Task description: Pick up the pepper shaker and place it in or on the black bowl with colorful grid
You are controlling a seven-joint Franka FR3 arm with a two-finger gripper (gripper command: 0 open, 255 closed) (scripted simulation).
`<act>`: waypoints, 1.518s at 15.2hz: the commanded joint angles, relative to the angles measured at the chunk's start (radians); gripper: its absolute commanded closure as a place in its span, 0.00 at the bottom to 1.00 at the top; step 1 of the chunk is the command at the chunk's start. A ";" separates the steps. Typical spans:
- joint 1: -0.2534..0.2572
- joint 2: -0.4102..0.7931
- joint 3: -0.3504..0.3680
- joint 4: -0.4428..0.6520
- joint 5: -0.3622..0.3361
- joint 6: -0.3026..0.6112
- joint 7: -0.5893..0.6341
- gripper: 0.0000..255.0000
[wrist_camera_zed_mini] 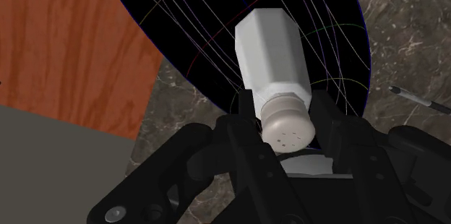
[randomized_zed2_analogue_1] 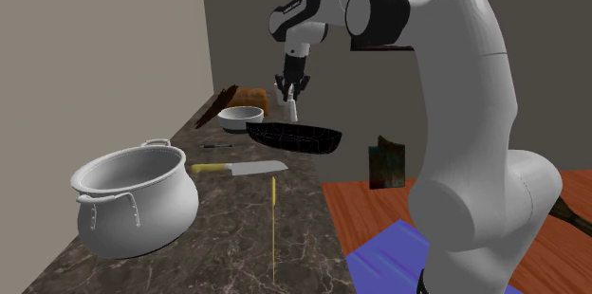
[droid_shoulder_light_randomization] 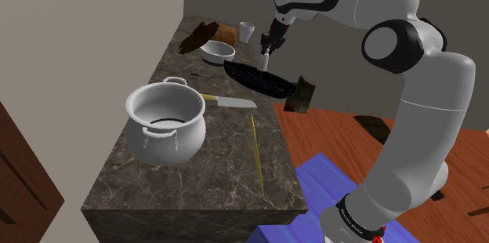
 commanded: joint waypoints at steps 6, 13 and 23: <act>0.002 0.002 0.001 -0.040 0.002 0.042 -0.003 1.00; 0.002 0.002 0.001 -0.040 0.002 0.042 -0.003 0.00; -0.004 -0.029 -0.003 0.040 -0.003 -0.068 0.001 0.00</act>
